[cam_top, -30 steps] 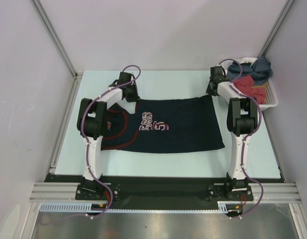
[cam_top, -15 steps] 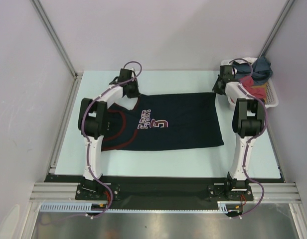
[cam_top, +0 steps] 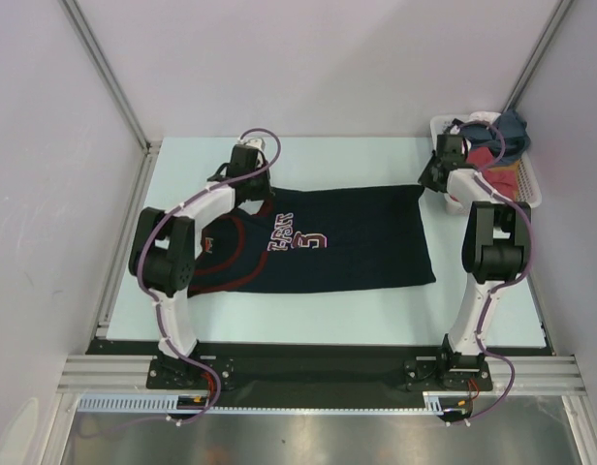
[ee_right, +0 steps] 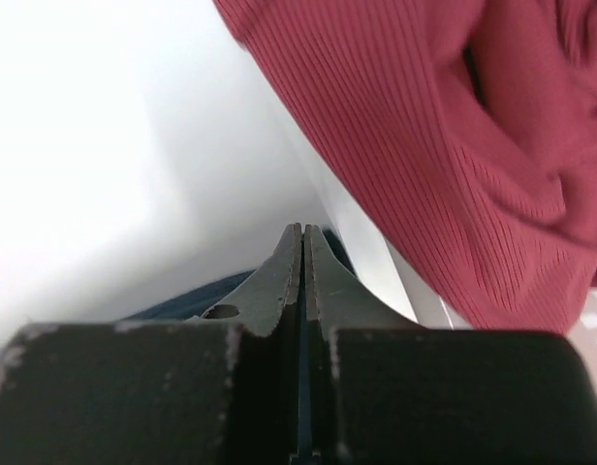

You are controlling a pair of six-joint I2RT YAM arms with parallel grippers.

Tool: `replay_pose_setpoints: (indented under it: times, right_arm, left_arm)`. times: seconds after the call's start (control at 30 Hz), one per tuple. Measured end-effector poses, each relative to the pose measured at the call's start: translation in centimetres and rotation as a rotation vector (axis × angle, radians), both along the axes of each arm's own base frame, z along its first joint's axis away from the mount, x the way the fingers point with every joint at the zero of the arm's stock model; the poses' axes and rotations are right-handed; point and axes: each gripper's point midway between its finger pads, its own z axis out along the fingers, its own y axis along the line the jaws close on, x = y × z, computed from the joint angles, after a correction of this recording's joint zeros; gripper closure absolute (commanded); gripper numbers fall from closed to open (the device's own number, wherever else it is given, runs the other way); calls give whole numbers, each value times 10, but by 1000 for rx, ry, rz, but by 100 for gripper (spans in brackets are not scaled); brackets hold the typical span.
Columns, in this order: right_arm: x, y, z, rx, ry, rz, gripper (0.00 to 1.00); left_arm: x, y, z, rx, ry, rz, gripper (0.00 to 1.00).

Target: Fold and stack the tank tops

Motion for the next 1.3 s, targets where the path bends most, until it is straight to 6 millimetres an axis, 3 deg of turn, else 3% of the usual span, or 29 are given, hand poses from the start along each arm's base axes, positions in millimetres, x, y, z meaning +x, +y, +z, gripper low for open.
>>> replay_pose_setpoints:
  times: [0.23,0.63,0.97,1.3]
  right_arm:
    - [-32,2,-21,35,48,-20,100]
    - [-82,4,-16,64,30,-50,100]
    - [-124,3,-32,65,63,-83,100]
    - [-136,1,-28,60,51,-98,100]
  left_arm:
    - [-25,4,13,35,-60,25,100]
    - [-82,11,-13,44,-14,42,100]
    - [-115,12,-29,63,18,65,100]
    - [-133,13,-30,53,19,94,99]
